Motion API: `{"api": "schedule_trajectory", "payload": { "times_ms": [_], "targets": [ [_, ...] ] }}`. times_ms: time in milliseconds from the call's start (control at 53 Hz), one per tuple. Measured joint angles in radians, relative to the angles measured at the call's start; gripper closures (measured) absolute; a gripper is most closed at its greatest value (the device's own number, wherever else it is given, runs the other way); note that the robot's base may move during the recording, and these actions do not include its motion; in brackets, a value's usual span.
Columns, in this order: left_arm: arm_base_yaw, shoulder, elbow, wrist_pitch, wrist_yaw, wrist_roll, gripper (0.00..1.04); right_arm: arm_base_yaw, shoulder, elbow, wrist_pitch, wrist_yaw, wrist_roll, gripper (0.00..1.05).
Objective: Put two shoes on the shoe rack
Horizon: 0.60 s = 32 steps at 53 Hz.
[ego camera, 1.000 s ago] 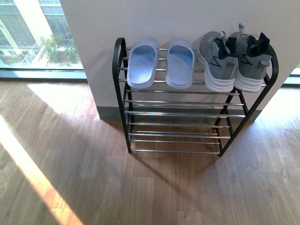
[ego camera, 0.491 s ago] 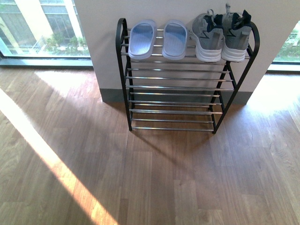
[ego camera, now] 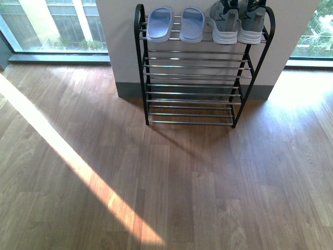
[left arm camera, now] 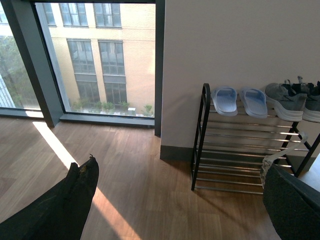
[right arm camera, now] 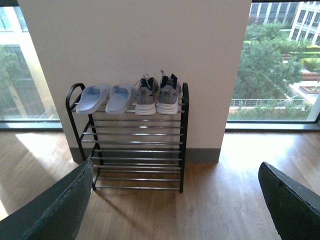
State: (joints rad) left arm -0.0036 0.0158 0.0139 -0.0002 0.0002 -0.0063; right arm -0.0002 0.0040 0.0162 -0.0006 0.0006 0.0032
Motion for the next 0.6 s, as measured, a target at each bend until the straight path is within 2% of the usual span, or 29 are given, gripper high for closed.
{"api": "schedule_trajectory", "payload": {
  "times_ms": [604],
  "targets": [
    [0.0,0.0,0.0,0.0,0.0,0.0,0.09,0.0,0.0,0.0,0.0,0.0,0.0,0.09]
  ]
}}
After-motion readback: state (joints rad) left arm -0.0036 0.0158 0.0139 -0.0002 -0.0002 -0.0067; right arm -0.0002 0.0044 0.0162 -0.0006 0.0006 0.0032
